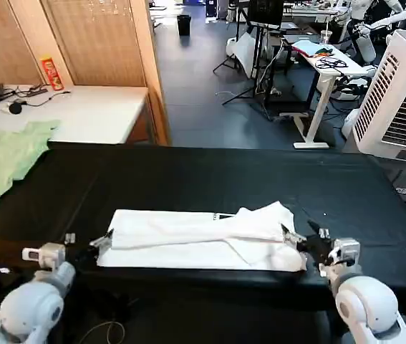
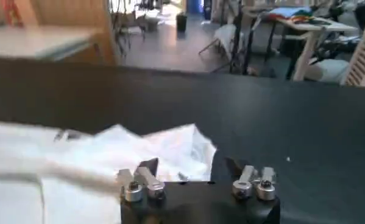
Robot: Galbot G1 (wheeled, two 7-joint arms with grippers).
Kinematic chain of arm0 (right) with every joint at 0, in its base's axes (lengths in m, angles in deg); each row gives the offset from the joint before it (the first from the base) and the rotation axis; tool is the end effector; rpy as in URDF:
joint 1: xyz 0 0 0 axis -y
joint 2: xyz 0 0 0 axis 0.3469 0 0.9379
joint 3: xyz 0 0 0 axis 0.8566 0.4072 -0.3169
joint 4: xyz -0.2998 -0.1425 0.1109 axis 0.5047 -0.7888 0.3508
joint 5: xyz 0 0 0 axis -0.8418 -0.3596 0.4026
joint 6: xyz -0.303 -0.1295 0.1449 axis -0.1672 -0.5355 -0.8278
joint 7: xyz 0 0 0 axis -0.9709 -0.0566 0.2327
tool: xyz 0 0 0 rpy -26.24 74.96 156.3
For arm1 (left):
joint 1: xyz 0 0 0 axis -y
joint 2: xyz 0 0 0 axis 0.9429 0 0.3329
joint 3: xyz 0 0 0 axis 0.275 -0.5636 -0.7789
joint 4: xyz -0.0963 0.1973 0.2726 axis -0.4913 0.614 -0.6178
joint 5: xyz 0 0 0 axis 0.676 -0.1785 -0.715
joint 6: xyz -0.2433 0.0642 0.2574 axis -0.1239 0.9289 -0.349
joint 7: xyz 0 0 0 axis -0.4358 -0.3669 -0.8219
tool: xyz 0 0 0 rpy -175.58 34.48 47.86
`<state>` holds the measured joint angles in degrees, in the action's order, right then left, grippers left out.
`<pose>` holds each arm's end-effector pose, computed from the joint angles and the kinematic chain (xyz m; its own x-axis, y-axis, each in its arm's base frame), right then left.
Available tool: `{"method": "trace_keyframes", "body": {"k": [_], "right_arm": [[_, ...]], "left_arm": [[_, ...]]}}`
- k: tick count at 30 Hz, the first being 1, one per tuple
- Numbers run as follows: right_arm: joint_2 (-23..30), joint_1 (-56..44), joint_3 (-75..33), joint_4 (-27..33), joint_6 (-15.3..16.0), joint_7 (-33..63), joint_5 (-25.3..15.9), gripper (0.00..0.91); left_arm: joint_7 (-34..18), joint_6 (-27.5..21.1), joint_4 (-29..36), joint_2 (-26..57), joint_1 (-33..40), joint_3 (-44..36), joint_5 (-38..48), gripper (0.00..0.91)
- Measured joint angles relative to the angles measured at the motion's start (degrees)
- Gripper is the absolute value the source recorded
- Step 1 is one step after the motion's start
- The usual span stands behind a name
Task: Fold and organize the clothes.
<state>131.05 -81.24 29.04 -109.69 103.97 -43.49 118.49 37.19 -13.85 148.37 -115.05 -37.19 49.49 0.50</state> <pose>0.2837 -0.0888 -0.2360 -0.9123 -0.0729 0.4031 -0.0595 0.9972 0.0458 0.2618 0.1348 -0.2354 -0.8945 -0.0034 0.4470 0.0159 0.9991 0.0395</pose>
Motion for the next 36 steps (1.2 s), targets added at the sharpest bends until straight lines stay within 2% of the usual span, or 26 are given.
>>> {"method": "trace_keyframes", "body": {"k": [6,11,12,13,14,15,18,19,20,22,23,24,25,26,27,32,36], "right_arm": [[1.8,8.3,3.7,8.9,0.1,0.2,-1.2,0.878],[2.3,13.3,5.9,14.7,0.2,-0.4,-1.9,0.878],[2.3,13.9,6.3,15.6,0.2,-0.8,-2.1,0.878],[2.3,14.4,6.7,16.3,0.3,-1.1,-2.1,0.878],[2.3,14.9,7.1,17.0,0.3,-1.3,-2.1,0.848],[2.4,15.4,7.5,17.7,0.3,-1.5,-2.1,0.780],[2.9,16.4,8.3,19.2,0.4,-1.7,-2.3,0.751],[3.0,16.6,8.5,19.6,0.6,-1.6,-2.4,0.722],[3.2,16.8,8.6,19.9,0.7,-1.6,-2.4,0.712],[3.3,16.8,8.8,20.4,0.8,-1.6,-2.5,0.634],[3.3,16.8,8.9,20.5,0.8,-1.6,-2.6,0.614],[3.3,16.7,9.0,20.6,0.8,-1.7,-2.7,0.458],[3.3,16.6,9.0,20.6,0.8,-1.7,-2.8,0.312],[3.3,16.5,9.1,20.6,0.8,-1.7,-2.9,0.137],[3.4,16.4,9.1,20.6,0.7,-1.7,-3.2,0.088],[4.3,15.2,8.6,19.7,-0.8,-0.9,-4.9,0.078],[5.5,14.1,7.6,18.8,-3.2,1.1,-7.9,0.068]], "left_arm": [[0.1,-0.5,-6.4,-1.8,8.1,-2.8,4.6,0.878],[0.1,-1.4,-10.8,-3.0,11.4,-4.1,7.8,0.878],[-0.1,-2.1,-11.6,-3.2,12.0,-4.2,8.9,0.868],[-0.3,-2.6,-12.3,-3.4,12.4,-4.3,9.8,0.809],[-0.5,-2.9,-12.9,-3.5,12.8,-4.3,10.4,0.731],[-0.6,-3.2,-13.4,-3.6,13.1,-4.4,10.5,0.566],[-1.0,-3.7,-14.7,-3.9,13.7,-4.8,10.2,0.429],[-1.0,-3.8,-15.0,-4.0,13.9,-4.9,10.1,0.302],[-1.0,-3.9,-15.3,-4.0,14.0,-5.0,10.0,0.293],[-0.8,-4.0,-15.9,-4.0,14.3,-5.1,9.7,0.176],[-0.7,-4.0,-16.2,-4.0,14.5,-5.2,9.3,0.166],[-0.6,-3.9,-16.5,-4.1,14.6,-5.2,9.0,0.137],[-0.4,-3.7,-16.9,-4.1,14.8,-5.3,8.4,0.039],[-0.2,-3.6,-17.1,-4.1,14.8,-5.3,8.2,0.029],[0.0,-3.5,-17.2,-4.1,14.8,-5.3,8.2,0.000],[2.4,-1.3,-16.7,-4.1,14.3,-5.3,6.3,0.000],[3.2,1.9,-16.5,-4.6,14.3,-5.8,1.4,0.000]]}}
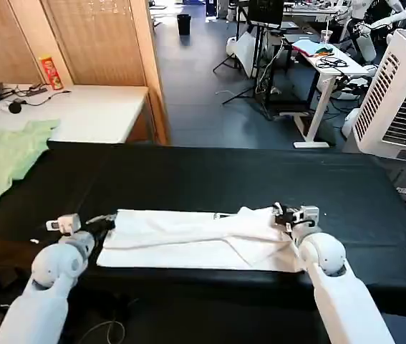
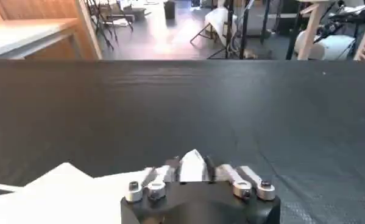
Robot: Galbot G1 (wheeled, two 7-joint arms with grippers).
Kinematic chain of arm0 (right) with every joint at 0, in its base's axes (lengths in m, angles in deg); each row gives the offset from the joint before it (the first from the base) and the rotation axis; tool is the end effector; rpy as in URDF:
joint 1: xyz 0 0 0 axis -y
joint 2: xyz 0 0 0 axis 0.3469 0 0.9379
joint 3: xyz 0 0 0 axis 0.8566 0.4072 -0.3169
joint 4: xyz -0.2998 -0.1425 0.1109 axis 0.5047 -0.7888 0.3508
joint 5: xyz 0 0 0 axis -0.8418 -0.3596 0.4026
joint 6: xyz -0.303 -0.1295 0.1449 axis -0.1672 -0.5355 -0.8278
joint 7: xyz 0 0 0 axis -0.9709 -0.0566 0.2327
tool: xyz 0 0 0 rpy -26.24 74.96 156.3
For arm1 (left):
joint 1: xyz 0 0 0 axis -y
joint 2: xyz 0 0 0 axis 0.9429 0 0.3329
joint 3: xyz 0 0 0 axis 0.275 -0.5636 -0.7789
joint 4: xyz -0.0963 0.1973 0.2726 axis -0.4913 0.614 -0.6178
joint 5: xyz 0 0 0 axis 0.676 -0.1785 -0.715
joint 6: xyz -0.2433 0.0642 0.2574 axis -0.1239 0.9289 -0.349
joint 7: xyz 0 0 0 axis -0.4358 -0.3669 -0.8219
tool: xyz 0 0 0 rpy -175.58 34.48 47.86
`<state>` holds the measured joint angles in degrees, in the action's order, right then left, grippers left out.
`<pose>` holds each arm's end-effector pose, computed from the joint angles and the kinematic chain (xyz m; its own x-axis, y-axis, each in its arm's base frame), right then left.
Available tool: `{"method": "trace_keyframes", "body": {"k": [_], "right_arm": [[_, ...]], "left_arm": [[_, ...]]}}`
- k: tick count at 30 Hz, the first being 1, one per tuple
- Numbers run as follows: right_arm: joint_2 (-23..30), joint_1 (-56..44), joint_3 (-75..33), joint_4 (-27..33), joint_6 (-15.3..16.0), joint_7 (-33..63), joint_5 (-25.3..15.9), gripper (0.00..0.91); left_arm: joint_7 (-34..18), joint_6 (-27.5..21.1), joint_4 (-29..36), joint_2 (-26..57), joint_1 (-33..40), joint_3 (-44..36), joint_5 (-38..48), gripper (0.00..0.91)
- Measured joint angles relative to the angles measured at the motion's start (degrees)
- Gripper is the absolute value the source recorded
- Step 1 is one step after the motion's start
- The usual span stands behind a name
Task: Fold and organize the clothes.
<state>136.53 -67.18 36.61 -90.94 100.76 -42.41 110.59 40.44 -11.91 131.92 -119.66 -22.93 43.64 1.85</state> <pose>0.3684 -0.0654 -0.2880 -0.9012 -0.0027 0.4334 -0.0063 1.0000 -0.0069 0.3387 0.1370 -0.2782 -0.8864 0.0500 0.4602 0.0017 0.9945 -0.1048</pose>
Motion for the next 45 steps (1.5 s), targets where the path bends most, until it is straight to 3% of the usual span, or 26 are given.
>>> {"method": "trace_keyframes", "body": {"k": [3,13,14,15,23,28,29,30,31,32,33,34,45], "right_arm": [[1.2,-1.0,-1.1,-0.7,-1.2,0.9,-2.2,0.068],[3.1,-2.9,-2.9,-1.4,-1.3,0.3,-2.2,0.068],[3.1,-2.9,-2.9,-1.4,-1.3,0.2,-2.2,0.068],[3.1,-2.9,-2.9,-1.4,-1.2,0.1,-2.2,0.068],[3.5,-2.9,-2.3,-1.3,-1.0,-0.4,-2.4,0.068],[3.5,-2.6,-2.2,-1.1,-0.8,-0.4,-2.4,0.068],[3.5,-2.7,-2.2,-1.1,-0.8,-0.4,-2.4,0.068],[3.5,-2.7,-2.2,-1.1,-0.8,-0.4,-2.4,0.068],[3.5,-2.7,-2.2,-1.1,-0.8,-0.5,-2.4,0.068],[3.5,-2.7,-2.2,-1.0,-0.8,-0.5,-2.4,0.068],[3.5,-2.7,-2.2,-0.9,-0.8,-0.5,-2.4,0.068],[3.5,-2.6,-2.2,-0.8,-0.8,-0.5,-2.5,0.068],[4.2,-2.2,-2.2,-0.3,-1.0,-0.6,-2.7,0.068]], "left_arm": [[0.1,1.8,-0.1,-0.4,0.1,-0.3,-4.1,0.000],[0.7,2.4,-1.4,-1.1,0.4,-0.3,-8.2,0.000],[0.8,2.2,-1.2,-1.0,0.4,-0.2,-7.4,0.400],[0.8,1.8,-1.0,-1.0,0.3,-0.1,-6.6,0.878],[0.4,-2.3,-0.3,-1.1,1.0,0.6,4.3,0.878],[0.3,-2.9,-1.3,-1.9,2.0,-0.3,5.9,0.878],[0.3,-2.9,-1.5,-2.0,2.2,-0.5,5.9,0.809],[0.3,-3.0,-1.8,-2.1,2.5,-0.7,5.8,0.809],[0.2,-3.0,-2.0,-2.1,2.6,-0.8,5.7,0.439],[-0.1,-3.0,-2.2,-2.3,2.9,-1.0,5.6,0.205],[-0.4,-3.0,-2.5,-2.4,3.1,-1.2,5.6,0.156],[-0.6,-3.0,-2.7,-2.5,3.3,-1.2,5.7,0.029],[-0.2,-2.4,-2.0,-2.4,2.8,-1.8,3.2,0.000]]}}
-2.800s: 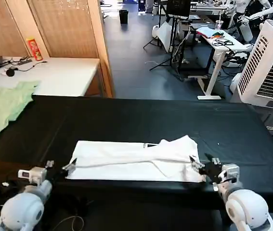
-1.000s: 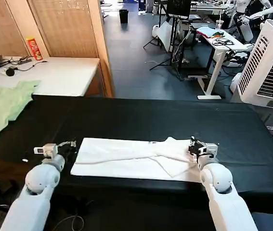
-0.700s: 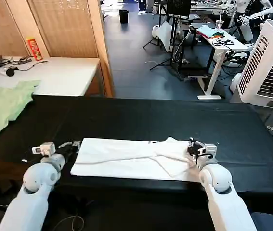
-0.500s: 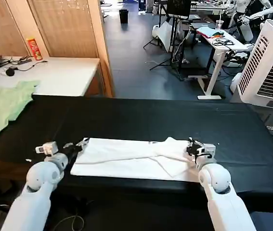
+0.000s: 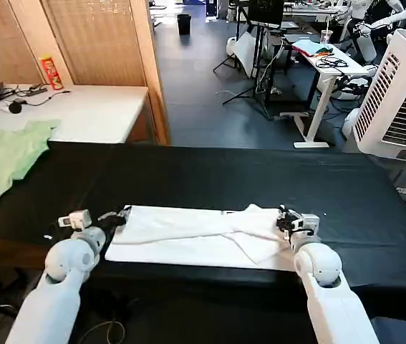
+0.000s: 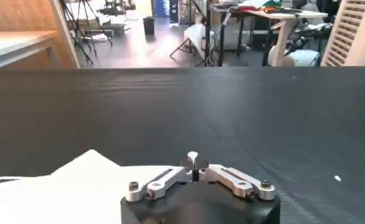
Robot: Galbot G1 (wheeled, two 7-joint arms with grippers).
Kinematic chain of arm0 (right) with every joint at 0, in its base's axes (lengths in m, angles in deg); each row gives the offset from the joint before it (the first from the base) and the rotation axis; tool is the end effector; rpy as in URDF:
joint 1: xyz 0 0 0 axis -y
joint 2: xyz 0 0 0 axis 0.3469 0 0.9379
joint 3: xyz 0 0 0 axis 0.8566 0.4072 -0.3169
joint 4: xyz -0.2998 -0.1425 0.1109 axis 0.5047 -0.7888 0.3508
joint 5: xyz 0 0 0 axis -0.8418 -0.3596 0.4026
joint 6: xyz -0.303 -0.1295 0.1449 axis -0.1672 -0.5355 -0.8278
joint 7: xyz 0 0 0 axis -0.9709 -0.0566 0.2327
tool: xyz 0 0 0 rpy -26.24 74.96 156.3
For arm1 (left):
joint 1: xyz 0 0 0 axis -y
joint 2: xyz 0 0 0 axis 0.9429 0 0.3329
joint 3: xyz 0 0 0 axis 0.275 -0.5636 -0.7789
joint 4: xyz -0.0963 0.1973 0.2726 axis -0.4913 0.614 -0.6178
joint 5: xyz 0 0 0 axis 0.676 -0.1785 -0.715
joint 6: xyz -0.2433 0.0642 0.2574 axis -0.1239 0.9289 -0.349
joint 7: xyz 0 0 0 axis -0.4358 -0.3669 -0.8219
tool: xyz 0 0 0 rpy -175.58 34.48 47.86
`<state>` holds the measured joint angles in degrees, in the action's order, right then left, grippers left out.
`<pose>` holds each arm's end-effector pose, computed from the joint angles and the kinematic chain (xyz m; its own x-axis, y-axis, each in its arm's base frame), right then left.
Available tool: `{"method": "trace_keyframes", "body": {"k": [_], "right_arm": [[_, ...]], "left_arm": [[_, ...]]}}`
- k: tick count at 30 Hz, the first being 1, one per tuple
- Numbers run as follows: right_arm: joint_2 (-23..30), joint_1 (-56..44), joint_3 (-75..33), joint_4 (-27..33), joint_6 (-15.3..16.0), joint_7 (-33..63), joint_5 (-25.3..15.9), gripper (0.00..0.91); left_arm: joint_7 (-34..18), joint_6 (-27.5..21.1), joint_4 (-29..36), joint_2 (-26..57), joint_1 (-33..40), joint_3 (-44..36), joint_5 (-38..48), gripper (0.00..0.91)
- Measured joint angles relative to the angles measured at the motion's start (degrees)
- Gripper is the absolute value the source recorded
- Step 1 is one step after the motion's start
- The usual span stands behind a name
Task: Fold and organize the clothes.
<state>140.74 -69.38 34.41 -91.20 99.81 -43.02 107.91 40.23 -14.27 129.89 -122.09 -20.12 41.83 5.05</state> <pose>0.3581 -0.0557 -0.3008 -0.9009 0.0093 0.4339 0.0240 0.9993 0.0285 0.3536 0.1207 -0.2829 -0.8656 0.1142 0.4876 0.0176 0.9800 -0.1983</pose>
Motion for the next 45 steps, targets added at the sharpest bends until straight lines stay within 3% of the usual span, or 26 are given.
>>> {"method": "trace_keyframes", "body": {"k": [12,13,14,15,16,29,37,45], "right_arm": [[1.6,-1.4,-1.4,-0.2,-1.0,3.4,-1.7,0.068],[1.6,-1.4,-1.4,-0.3,-1.0,3.0,-1.5,0.127],[1.6,-1.5,-1.4,-0.5,-0.8,2.5,-1.0,0.234],[1.4,-1.6,-1.4,-0.8,-0.6,2.0,-0.6,0.478],[1.3,-1.7,-1.5,-1.1,-0.5,1.6,-0.3,0.878],[-3.1,-7.2,-6.0,-11.1,0.6,0.2,5.4,0.878],[-3.2,-13.0,-8.8,-18.9,0.5,-0.7,6.1,0.878],[-3.2,-16.2,-9.8,-23.1,0.5,-1.1,6.2,0.878]], "left_arm": [[0.6,4.6,-1.0,-0.9,0.4,-1.2,-10.5,0.020],[0.9,4.6,-0.8,-0.9,0.3,-1.3,-10.5,0.878],[1.0,4.5,-0.6,-0.9,0.2,-1.3,-10.6,0.878],[1.2,4.6,-0.4,-0.9,0.2,-1.4,-10.7,0.878],[1.2,5.0,-0.3,-0.9,0.1,-1.4,-10.8,0.878],[0.2,5.9,4.0,2.9,-1.9,1.9,-6.5,0.878],[0.8,8.4,11.7,1.2,-10.4,5.2,-4.5,0.878],[0.9,8.4,12.7,-1.7,-14.4,5.1,-2.6,0.878]]}}
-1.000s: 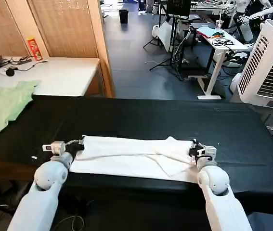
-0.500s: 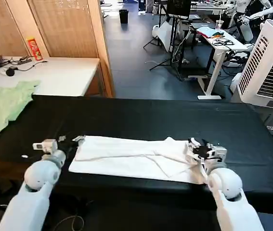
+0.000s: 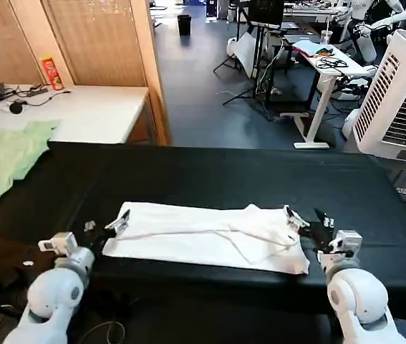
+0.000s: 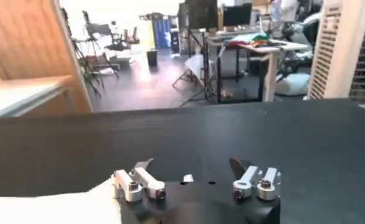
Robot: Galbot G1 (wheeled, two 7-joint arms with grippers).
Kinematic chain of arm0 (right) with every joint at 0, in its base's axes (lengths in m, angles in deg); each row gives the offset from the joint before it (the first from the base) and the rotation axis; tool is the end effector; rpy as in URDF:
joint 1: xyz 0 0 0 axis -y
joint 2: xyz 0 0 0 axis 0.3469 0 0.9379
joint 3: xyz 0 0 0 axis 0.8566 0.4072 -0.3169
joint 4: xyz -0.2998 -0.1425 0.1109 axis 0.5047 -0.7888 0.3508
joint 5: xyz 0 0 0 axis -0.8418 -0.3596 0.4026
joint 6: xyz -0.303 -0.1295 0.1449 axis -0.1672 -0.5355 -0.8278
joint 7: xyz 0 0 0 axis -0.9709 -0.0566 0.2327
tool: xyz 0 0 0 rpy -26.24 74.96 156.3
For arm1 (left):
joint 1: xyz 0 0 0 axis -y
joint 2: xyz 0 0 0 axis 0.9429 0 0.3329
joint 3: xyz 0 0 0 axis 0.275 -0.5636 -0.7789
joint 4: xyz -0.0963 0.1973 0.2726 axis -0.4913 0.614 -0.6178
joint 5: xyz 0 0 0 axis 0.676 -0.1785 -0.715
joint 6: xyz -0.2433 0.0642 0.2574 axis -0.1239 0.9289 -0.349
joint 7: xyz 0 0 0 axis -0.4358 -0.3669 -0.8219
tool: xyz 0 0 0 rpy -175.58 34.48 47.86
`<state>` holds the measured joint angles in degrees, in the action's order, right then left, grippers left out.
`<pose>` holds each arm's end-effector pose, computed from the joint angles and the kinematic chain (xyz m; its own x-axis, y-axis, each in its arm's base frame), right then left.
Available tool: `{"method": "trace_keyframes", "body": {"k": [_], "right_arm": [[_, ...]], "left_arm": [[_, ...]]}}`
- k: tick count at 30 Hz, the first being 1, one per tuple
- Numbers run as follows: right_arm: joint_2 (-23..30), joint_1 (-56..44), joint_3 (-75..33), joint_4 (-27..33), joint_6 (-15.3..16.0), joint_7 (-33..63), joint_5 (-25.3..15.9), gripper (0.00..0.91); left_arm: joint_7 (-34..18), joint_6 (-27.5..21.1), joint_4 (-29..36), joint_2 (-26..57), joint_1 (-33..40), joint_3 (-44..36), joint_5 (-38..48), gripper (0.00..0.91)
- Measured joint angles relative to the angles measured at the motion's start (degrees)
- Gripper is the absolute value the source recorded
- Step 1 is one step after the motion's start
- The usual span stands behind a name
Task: Fold and organize the clothes.
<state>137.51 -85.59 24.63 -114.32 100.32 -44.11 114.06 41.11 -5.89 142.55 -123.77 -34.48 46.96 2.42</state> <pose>0.2569 -0.0828 -0.2306 -0.9513 -0.0098 0.3083 0.0147 0.9969 0.0768 0.2736 0.1118 -0.2798 -0.9256 0.0906 0.3675 0.0215 0.9819 -0.1879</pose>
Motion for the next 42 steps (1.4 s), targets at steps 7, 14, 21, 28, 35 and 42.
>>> {"method": "trace_keyframes", "body": {"k": [7,14,21,28,35,42], "right_arm": [[0.1,-0.8,0.1,-1.5,0.0,0.0,0.0,0.878],[0.3,-1.0,0.1,-2.0,0.0,-0.2,-0.1,0.878],[0.6,-1.0,0.1,-2.1,-0.4,-1.3,-0.8,0.878],[0.6,-0.9,0.0,-2.7,-0.4,-1.4,-0.7,0.878],[0.7,-1.0,-0.1,-3.0,-0.4,-1.3,-0.7,0.878],[1.4,-1.0,0.2,-3.0,-0.3,-1.1,-0.8,0.878]], "left_arm": [[0.2,0.4,-1.5,-1.3,-1.1,-0.6,-1.8,0.878],[1.2,0.7,-3.5,-2.0,-0.8,-0.8,-2.6,0.419],[2.5,1.6,-4.7,-2.7,-0.7,-1.7,-6.7,0.098],[3.5,1.6,-5.6,-2.4,0.3,-2.5,-9.6,0.000],[4.0,3.8,-4.9,-0.1,0.8,-2.0,-16.5,0.000],[3.6,9.5,-6.5,8.5,1.7,0.7,-25.4,0.000]]}}
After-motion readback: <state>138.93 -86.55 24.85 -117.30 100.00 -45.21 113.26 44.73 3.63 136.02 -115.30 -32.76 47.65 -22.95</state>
